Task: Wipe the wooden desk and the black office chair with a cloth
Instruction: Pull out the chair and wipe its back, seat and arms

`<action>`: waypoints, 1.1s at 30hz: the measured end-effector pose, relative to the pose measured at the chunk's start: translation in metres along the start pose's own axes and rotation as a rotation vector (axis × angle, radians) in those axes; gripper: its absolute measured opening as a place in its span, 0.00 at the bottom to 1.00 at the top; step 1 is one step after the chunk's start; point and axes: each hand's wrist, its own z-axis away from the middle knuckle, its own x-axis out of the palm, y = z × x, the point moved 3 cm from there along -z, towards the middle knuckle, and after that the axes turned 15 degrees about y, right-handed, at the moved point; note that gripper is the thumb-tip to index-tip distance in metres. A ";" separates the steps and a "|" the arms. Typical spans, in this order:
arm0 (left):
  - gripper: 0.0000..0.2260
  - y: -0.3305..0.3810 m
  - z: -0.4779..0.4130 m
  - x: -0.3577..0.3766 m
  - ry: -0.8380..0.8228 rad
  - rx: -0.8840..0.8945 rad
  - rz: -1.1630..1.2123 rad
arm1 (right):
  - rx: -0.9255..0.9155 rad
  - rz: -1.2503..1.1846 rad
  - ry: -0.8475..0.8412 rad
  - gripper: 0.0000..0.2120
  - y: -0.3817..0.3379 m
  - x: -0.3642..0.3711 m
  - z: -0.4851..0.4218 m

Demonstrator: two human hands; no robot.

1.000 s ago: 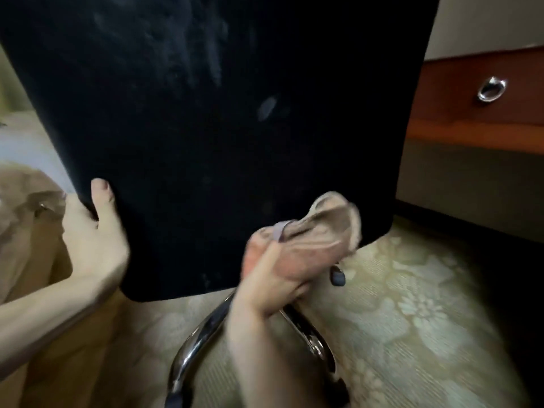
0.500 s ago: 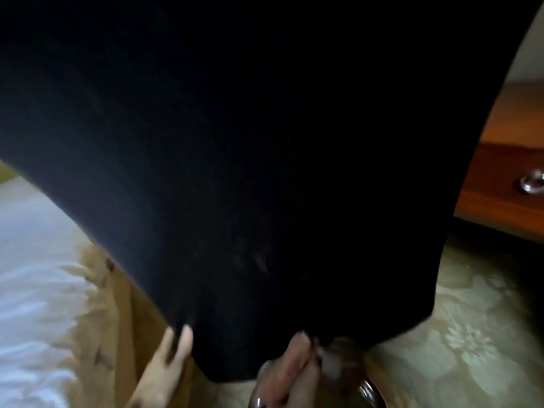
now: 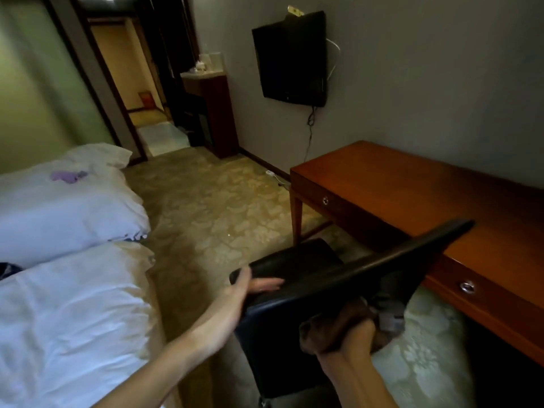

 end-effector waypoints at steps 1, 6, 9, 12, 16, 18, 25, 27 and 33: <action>0.37 0.012 0.016 0.002 -0.092 0.085 -0.138 | -0.007 0.028 0.023 0.21 -0.001 0.006 0.020; 0.35 0.031 0.047 -0.007 -0.176 0.270 -0.409 | -0.229 0.221 -0.037 0.13 -0.018 0.006 0.094; 0.39 0.043 0.045 0.004 -0.042 0.615 -0.817 | -0.346 0.222 0.088 0.10 -0.048 0.003 0.101; 0.34 0.043 0.046 0.028 0.111 0.851 -1.005 | -0.503 0.221 -0.005 0.23 -0.081 0.017 0.107; 0.29 0.037 0.046 0.032 0.181 1.103 -1.009 | -0.590 0.288 0.133 0.29 -0.117 0.030 0.119; 0.28 0.034 0.040 0.023 0.208 1.176 -0.994 | -0.686 0.308 0.364 0.13 -0.128 0.035 0.127; 0.30 0.037 0.013 -0.027 0.145 1.209 -0.964 | -1.223 0.648 0.337 0.26 -0.137 0.077 0.144; 0.32 0.037 0.003 -0.048 0.088 1.201 -0.996 | -1.418 0.895 0.344 0.24 -0.134 0.085 0.150; 0.40 0.042 -0.039 -0.123 -0.033 1.002 -1.139 | -1.667 1.539 0.228 0.28 -0.108 0.096 0.140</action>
